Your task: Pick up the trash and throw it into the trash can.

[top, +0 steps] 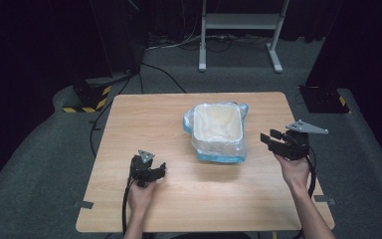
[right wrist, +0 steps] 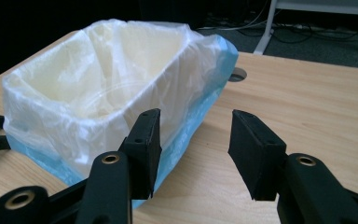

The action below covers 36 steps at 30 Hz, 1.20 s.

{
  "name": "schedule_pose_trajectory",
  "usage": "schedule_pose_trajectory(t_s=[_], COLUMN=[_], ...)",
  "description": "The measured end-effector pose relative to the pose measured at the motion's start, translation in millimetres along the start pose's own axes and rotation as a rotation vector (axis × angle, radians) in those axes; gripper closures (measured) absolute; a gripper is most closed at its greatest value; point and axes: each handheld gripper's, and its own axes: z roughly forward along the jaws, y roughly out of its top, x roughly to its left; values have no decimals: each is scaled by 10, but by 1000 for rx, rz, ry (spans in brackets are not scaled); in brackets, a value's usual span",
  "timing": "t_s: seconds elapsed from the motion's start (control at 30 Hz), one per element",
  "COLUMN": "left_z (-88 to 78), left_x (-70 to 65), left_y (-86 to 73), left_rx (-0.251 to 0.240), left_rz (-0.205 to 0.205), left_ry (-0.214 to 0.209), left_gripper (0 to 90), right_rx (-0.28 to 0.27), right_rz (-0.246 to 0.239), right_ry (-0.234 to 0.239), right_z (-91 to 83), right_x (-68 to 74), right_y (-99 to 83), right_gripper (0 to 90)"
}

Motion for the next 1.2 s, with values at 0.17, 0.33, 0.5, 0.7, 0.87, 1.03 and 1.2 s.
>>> schedule_pose_trajectory(t_s=[0.17, 0.33, 0.5, 0.7, 0.87, 1.03, 1.2], left_z=[0, 0, 0, 0, 0, 0, 0], left_x=[0, 0, 0, 0, 0, 0, 0], left_y=[0, 0, 0, 0, 0, 0, 0], left_rx=[0, 0, 0, 0, 0, 0, 0], left_rz=[0, 0, 0, 0, 1, 1, 1], left_ry=[0, 0, 0, 0, 0, 0, 0], left_gripper=[297, 298, 297, 297, 297, 297, 297], right_rx=[3, 2, 1, 22, 24, 34, 44], right_rz=[9, 10, 16, 19, 35, 54, 58], right_ry=[-6, -10, -4, 3, 2, 1, -7], right_z=[-12, -26, -35, -14, -17, -12, 9], right_x=[-28, -36, -48, -63, -81, -105, -107], right_y=[-112, -212, -311, -443, -543, -637, -731], right_gripper=[530, 530, 530, 529, 529, 529, 529])
